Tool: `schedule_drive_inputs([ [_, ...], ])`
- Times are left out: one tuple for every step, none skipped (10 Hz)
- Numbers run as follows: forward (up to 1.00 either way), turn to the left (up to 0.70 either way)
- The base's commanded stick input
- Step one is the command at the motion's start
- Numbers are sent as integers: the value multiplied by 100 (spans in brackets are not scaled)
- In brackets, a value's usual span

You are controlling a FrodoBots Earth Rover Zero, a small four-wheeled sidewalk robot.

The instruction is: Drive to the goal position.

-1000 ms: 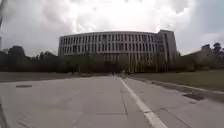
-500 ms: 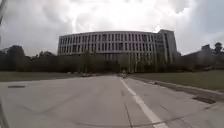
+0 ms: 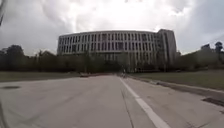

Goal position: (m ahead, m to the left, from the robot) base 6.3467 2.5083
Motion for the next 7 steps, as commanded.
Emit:
schedule_drive_inputs([
  [70,0],
  [70,0],
  [70,0],
  [70,0],
  [70,0],
  [70,0],
  [70,0],
])
